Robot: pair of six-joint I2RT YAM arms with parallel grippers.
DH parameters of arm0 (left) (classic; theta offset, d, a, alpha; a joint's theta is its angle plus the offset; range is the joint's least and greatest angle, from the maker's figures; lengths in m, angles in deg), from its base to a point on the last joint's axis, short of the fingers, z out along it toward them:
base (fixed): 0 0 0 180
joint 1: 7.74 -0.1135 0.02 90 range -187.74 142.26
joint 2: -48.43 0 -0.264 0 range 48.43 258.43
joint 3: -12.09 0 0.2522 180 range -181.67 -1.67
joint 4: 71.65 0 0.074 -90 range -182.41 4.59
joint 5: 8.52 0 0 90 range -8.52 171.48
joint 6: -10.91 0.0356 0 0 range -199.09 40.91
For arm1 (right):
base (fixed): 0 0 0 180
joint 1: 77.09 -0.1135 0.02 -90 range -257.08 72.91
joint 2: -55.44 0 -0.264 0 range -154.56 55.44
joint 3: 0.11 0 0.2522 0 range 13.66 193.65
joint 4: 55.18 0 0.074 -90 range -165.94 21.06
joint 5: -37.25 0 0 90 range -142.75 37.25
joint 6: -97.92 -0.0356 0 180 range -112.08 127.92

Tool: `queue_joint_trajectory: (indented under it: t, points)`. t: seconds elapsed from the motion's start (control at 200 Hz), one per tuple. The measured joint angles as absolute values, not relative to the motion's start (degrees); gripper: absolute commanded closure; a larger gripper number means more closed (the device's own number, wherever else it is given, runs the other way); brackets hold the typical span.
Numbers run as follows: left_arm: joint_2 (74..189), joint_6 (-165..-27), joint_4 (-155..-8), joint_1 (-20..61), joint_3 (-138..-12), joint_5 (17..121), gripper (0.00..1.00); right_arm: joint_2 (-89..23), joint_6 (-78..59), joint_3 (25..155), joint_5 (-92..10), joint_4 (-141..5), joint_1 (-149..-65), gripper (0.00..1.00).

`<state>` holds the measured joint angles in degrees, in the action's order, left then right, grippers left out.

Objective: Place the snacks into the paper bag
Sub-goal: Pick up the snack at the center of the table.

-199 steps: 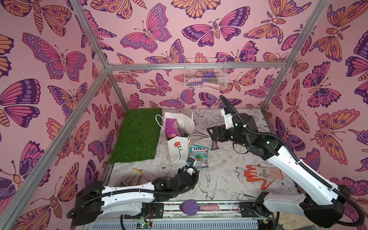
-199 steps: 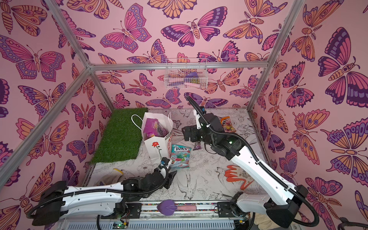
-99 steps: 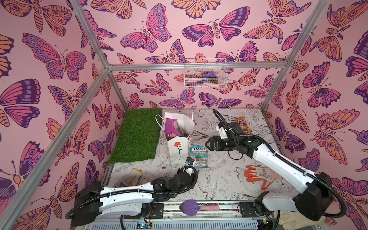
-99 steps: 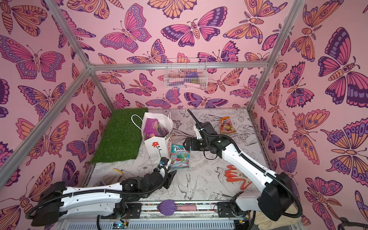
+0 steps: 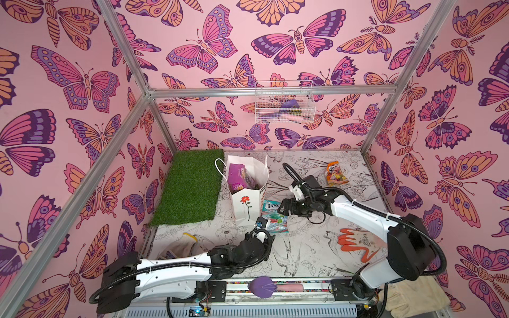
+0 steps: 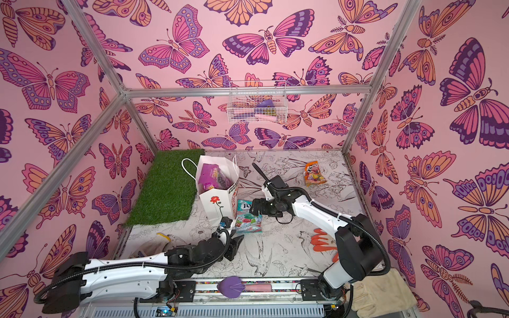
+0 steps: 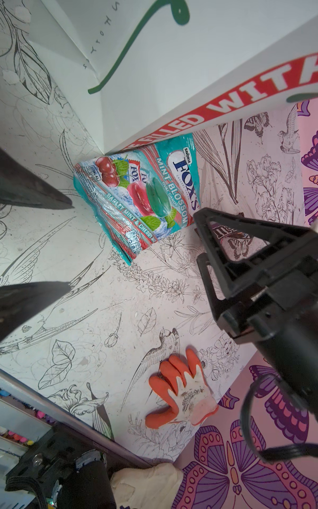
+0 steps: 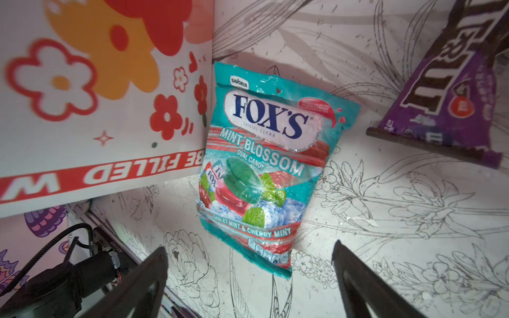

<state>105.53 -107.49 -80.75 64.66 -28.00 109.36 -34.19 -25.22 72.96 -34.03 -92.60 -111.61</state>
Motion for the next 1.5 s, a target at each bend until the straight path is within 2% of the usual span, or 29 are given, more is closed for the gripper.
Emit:
queue_joint_trajectory:
  t: [0.616, 1.077, 1.307, 1.502]
  points:
    - [105.75, -108.15, -80.83, 64.66, -27.49, 109.36, 0.55, -41.68, -27.26, 68.64, -30.00, -82.68, -110.80, 0.06]
    - [107.25, -108.17, -80.88, 64.66, -27.49, 109.36, 0.56, -43.26, -31.10, 64.85, -27.88, -74.37, -110.78, 0.21]
    - [107.39, -108.17, -80.90, 64.66, -27.49, 109.36, 0.56, -43.26, -33.22, 61.90, -27.01, -69.02, -110.65, 0.41]
    - [107.58, -108.15, -80.88, 64.66, -27.49, 109.33, 0.56, -43.26, -34.75, 59.87, -26.90, -66.15, -110.47, 0.69]
